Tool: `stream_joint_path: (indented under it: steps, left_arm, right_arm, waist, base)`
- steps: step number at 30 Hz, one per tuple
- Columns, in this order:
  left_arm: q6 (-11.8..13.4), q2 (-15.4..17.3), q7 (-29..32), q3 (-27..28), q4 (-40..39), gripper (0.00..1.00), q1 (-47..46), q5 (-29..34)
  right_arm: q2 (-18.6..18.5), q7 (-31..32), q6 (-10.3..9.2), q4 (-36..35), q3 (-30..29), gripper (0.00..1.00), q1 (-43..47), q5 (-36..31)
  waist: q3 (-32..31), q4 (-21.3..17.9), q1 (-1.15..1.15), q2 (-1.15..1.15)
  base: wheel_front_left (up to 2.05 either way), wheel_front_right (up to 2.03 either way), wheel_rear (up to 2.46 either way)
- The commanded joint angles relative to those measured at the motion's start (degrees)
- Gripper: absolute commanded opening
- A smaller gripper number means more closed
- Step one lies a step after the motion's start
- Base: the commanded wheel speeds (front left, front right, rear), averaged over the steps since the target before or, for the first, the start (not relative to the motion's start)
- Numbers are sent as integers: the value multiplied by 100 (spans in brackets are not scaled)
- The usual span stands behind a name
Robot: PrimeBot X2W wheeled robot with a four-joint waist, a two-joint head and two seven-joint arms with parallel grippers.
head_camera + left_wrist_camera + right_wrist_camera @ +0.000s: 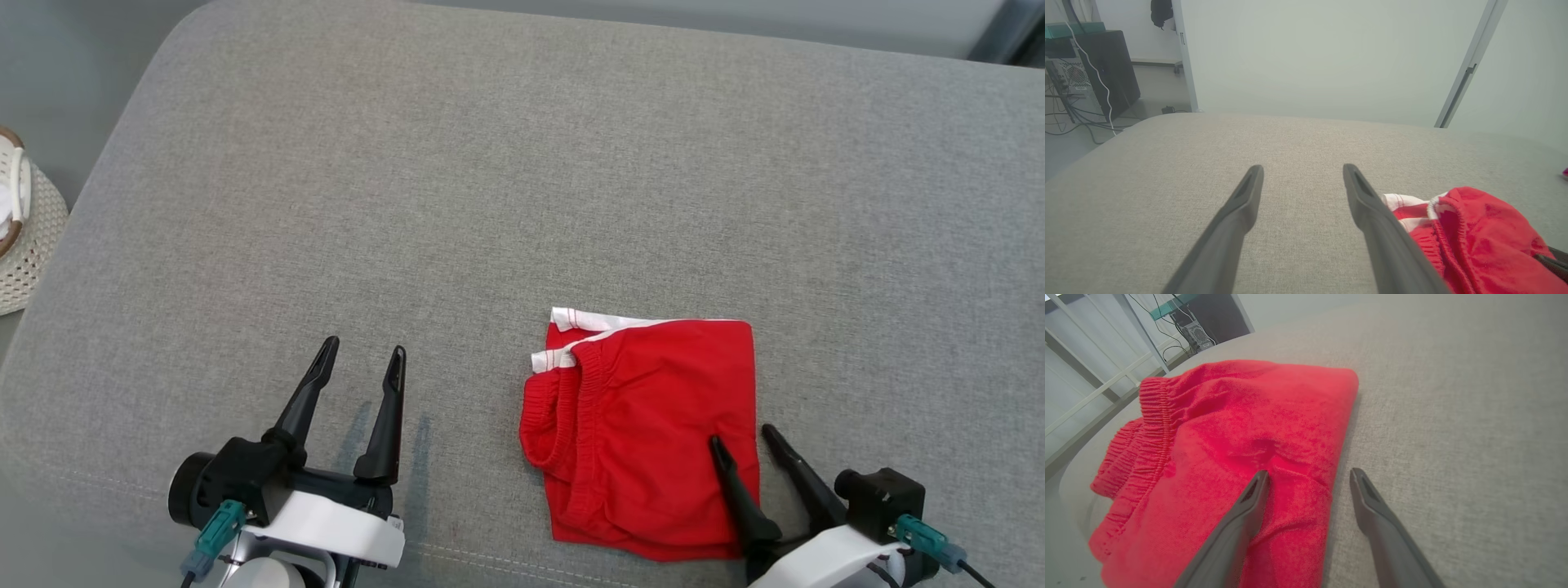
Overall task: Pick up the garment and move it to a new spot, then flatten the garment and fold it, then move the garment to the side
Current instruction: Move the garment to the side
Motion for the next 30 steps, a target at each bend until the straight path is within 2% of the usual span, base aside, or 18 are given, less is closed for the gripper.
stream_joint_path:
  steps: [1,6,7,8,13,21,25,30]
  left_arm:
    - [-14,62,-32,191,-108,100,-232,-37]
    - [-28,32,-33,238,-110,100,-253,-18]
    - [-30,28,-34,250,-113,100,-253,-12]
    - [-30,24,-34,267,-121,100,-253,-7]
    - [-32,17,-34,356,-184,100,-255,37]
    - [-75,35,-34,388,-214,100,-298,102]
    - [-123,71,-33,339,-203,100,-348,129]
    - [-175,183,79,267,-250,100,-529,200]
  right_arm:
    - [5,-59,24,-65,145,100,-102,86]
    - [-24,-59,24,263,469,98,-293,750]
    - [-36,-59,24,301,542,40,-341,897]
    - [-66,-59,24,325,589,0,-395,999]
    - [-316,-59,24,274,736,0,-689,1310]
    - [-726,-59,24,-232,300,0,-772,1249]
    - [-832,-59,24,-421,81,0,-660,1092]
    - [-806,-59,24,-537,-76,0,-615,1003]
  waist:
    - [16,41,0,0]
    - [47,75,0,0]
    - [52,73,0,0]
    - [59,64,0,0]
    - [130,-92,0,0]
    - [222,-517,0,0]
    - [268,-896,0,0]
    - [440,-1573,0,0]
  base:
    - [0,0,0]
    - [0,0,0]
    - [0,0,0]
    - [0,0,0]
    - [0,0,0]
    - [0,0,0]
    - [0,0,0]
    - [0,0,0]
